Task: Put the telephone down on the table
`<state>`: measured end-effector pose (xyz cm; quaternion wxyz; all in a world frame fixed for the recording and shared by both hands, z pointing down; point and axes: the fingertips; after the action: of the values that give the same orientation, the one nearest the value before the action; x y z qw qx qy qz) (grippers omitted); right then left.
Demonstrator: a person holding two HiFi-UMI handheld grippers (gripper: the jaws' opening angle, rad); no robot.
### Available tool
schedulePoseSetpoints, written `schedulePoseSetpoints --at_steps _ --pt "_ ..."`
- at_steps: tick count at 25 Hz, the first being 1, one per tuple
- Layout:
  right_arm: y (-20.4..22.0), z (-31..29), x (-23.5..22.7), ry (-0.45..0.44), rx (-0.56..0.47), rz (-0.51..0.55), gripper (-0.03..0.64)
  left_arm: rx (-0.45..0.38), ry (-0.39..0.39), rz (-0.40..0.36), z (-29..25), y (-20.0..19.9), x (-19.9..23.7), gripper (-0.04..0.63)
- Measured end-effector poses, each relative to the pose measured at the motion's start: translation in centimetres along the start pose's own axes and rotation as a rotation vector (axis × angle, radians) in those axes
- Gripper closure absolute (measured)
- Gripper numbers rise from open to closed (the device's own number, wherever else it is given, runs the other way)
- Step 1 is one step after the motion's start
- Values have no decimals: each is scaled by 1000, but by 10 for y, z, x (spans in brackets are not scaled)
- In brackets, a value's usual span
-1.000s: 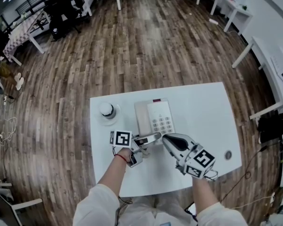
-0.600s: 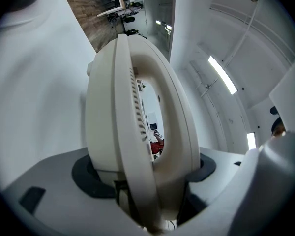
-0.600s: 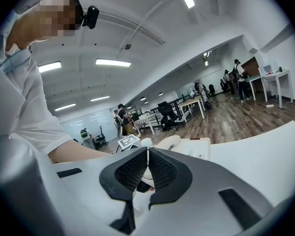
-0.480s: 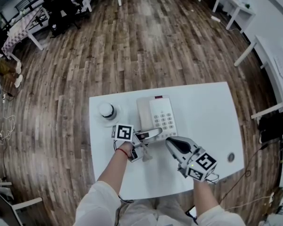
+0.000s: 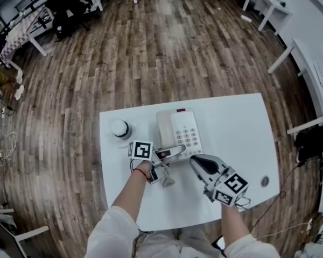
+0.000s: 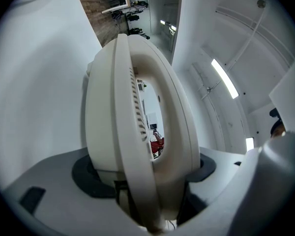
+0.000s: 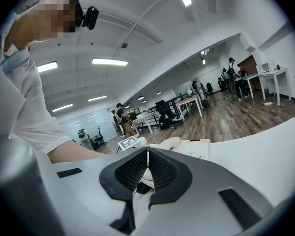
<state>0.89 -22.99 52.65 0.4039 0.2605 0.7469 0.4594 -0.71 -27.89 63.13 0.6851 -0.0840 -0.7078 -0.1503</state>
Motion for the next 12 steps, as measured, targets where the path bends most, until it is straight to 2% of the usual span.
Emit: schedulePoseSetpoints --at_steps 12 --pt "9 -10 -16 31 25 -28 583 1 16 14 -3 -8 7 230"
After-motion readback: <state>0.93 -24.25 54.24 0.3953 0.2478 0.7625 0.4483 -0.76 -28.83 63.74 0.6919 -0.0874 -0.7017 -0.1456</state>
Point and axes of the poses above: the fingertips, and each gripper's own axes: z backward along the fingers, x to its left, y out of its underside, and after that the axes turned 1 degree about z, right-handed
